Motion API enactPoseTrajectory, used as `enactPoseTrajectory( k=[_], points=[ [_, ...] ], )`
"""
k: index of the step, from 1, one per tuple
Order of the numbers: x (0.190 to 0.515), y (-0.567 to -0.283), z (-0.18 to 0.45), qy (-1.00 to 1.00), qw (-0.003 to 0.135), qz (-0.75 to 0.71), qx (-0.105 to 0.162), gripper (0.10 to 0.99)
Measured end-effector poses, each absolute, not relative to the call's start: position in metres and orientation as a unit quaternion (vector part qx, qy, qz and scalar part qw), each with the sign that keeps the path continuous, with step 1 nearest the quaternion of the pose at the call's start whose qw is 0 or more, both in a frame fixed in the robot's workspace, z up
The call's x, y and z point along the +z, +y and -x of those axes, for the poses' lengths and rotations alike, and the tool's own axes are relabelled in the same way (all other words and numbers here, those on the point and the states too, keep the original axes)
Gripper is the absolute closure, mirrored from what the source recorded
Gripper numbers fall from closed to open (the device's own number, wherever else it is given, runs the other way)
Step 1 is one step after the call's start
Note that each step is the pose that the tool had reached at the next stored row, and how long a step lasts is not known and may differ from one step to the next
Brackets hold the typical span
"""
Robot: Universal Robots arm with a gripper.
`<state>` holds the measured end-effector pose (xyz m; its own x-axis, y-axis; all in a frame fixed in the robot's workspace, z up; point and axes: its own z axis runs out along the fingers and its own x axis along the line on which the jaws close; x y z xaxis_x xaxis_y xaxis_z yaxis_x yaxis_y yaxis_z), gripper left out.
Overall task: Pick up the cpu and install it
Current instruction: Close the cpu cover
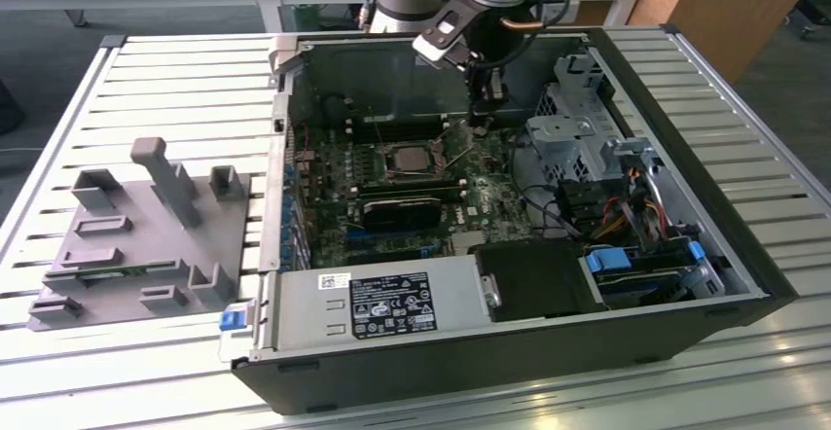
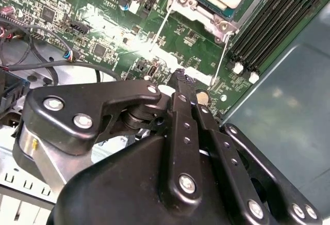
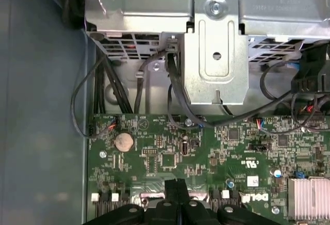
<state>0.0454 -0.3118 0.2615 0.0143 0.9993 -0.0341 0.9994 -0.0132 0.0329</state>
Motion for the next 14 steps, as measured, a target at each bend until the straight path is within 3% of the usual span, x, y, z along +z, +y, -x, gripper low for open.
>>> enactPoseTrajectory(
  k=[14],
  points=[
    [0.2584, -0.3113, -0.0486, 0.697, 0.024, -0.716, -0.001, 0.980]
  ],
)
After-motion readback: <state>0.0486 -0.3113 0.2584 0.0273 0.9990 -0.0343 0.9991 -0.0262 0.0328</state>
